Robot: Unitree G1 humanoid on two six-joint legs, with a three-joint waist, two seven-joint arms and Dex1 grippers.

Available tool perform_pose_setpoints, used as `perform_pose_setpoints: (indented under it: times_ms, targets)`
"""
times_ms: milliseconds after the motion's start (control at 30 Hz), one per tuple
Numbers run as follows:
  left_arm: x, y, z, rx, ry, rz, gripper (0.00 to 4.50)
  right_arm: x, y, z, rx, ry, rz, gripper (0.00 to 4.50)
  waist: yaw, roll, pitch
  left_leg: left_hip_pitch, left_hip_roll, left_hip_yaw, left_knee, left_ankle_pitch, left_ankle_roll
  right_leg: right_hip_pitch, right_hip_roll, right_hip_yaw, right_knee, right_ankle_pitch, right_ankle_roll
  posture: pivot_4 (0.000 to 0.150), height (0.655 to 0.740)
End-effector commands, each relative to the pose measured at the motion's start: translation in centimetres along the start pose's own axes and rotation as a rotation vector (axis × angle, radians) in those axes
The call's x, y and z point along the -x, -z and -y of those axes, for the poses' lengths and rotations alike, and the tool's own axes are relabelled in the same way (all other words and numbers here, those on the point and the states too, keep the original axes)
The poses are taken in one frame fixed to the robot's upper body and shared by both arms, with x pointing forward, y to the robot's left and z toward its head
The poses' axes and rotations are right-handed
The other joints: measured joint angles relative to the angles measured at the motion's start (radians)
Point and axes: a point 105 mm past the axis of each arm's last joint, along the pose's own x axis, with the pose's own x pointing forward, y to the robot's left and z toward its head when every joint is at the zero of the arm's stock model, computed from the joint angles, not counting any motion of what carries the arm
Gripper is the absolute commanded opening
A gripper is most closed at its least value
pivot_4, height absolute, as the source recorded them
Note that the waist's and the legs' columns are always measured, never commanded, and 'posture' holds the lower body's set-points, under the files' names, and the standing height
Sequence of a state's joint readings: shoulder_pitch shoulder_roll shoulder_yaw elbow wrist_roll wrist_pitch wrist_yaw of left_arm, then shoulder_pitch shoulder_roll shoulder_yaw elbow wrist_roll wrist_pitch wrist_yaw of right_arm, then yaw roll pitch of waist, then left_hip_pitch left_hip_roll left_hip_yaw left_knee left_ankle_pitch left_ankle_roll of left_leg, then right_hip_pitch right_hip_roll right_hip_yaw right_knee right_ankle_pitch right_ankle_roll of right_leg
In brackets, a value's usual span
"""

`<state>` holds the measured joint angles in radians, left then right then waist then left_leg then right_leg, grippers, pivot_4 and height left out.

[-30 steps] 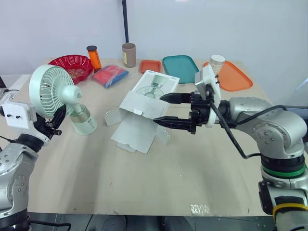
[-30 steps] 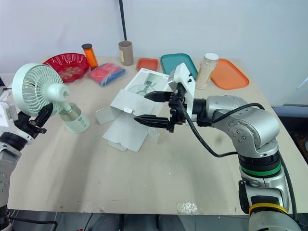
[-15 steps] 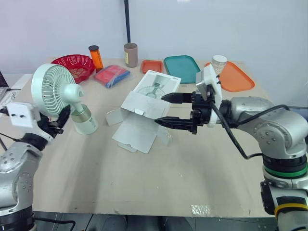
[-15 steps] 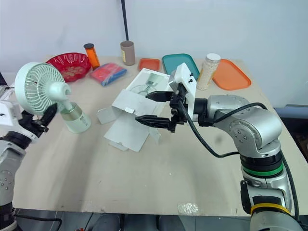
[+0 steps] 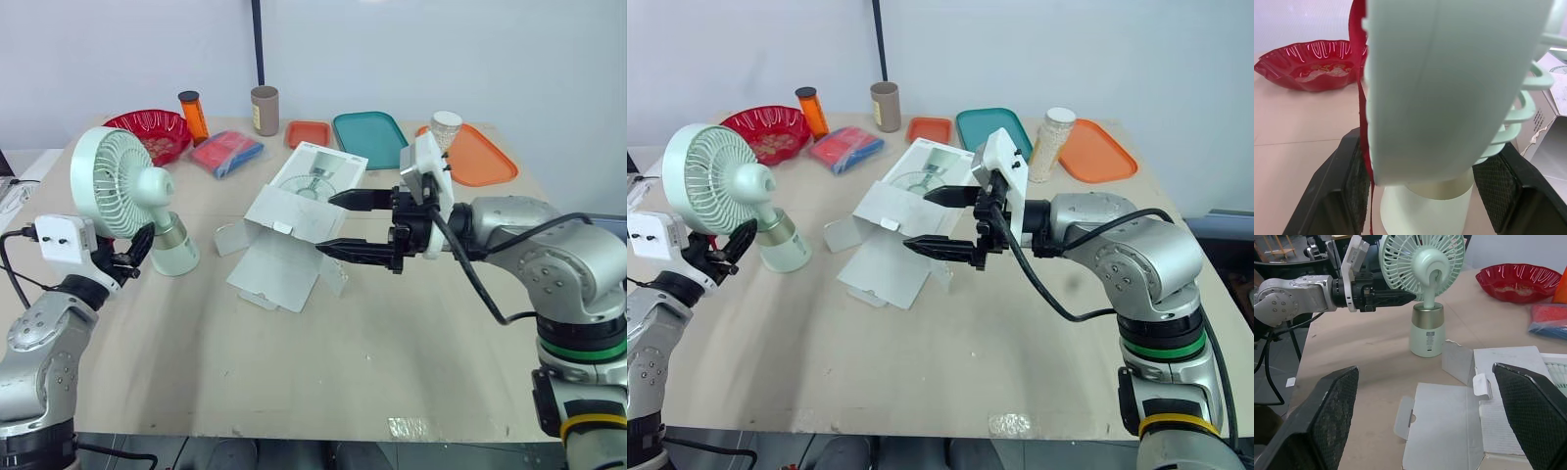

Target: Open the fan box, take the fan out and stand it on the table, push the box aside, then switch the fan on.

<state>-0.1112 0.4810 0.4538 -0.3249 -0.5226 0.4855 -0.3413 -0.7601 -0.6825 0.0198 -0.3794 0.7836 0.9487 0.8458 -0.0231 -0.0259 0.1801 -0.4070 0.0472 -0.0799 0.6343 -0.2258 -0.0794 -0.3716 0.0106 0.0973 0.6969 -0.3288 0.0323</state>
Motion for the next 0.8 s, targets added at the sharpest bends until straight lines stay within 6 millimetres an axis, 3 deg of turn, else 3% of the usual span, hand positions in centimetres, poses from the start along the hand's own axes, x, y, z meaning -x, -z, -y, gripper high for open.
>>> perform_pose_setpoints:
  times_ms: [33,100,533,800]
  targets:
    - [0.4,-1.1,0.0,-0.003,0.006,0.043,3.65,0.3,-0.9,-0.4,0.06,-0.001,0.016,4.5,0.0,0.0,0.0,0.0,0.0,0.0,0.0,0.0,0.0,0.0,0.0,0.0,0.0,0.0,0.0,0.15,0.74]
    - [0.5,-1.2,-0.1,-0.002,0.003,0.044,4.46,0.3,-0.9,-0.5,0.059,-0.002,0.016,4.5,0.0,0.0,0.0,0.0,0.0,0.0,0.0,0.0,0.0,0.0,0.0,0.0,0.0,0.0,0.0,0.15,0.74]
    - [0.8,-1.2,-0.3,-0.025,-0.015,0.045,4.46,0.3,-0.8,-0.5,0.058,-0.008,0.012,4.5,-0.001,0.0,0.0,0.0,0.0,0.0,0.0,0.0,0.0,0.0,0.0,0.0,0.0,0.0,0.0,0.15,0.74]
    - [3.0,-1.3,-1.3,-0.02,-0.06,0.017,4.46,0.5,-0.8,-0.5,0.048,-0.001,0.014,4.5,-0.001,-0.001,0.001,0.0,0.001,0.0,0.0,0.0,0.0,-0.001,0.0,0.0,0.0,0.0,0.0,0.15,0.74]
